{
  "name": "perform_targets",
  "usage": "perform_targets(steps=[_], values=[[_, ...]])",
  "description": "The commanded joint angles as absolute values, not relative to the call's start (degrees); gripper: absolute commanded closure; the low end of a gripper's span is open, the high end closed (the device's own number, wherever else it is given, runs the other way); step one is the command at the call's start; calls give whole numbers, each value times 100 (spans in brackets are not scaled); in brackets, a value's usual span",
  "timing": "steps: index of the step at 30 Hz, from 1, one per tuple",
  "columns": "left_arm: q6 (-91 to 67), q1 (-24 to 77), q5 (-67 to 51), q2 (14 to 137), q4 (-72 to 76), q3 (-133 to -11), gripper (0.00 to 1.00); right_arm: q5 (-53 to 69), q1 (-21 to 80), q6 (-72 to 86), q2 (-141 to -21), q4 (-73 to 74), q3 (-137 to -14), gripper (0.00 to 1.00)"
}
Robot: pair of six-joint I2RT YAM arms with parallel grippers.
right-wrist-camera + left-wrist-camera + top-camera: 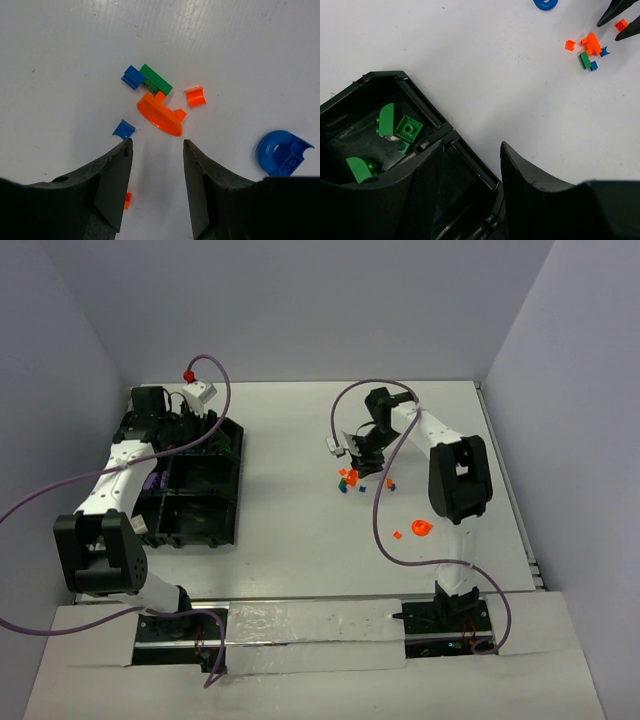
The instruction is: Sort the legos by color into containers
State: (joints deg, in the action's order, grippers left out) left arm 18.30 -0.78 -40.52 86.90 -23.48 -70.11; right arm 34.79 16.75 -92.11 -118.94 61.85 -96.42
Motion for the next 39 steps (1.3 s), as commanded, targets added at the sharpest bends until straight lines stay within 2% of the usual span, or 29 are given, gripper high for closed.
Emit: perform_targets(steps=[1,28,36,39], values=[[1988,-55,-4041,8420,-2504,-7104,45,3406,1714,-9718,-12118,6158,-9924,48],[2048,-53,-3962,8545,-2549,-7102,45,3366,2044,-9756,-12575,6224,-10243,49],[2073,-53,-4025,8526,-2550,-7084,47,3193,2118,-9833,-12517,6180,-9963,69],[2090,-53,-4082,8526,-2541,-7066,47,3148,2110,-9878,-12423,6171,-9832,73]])
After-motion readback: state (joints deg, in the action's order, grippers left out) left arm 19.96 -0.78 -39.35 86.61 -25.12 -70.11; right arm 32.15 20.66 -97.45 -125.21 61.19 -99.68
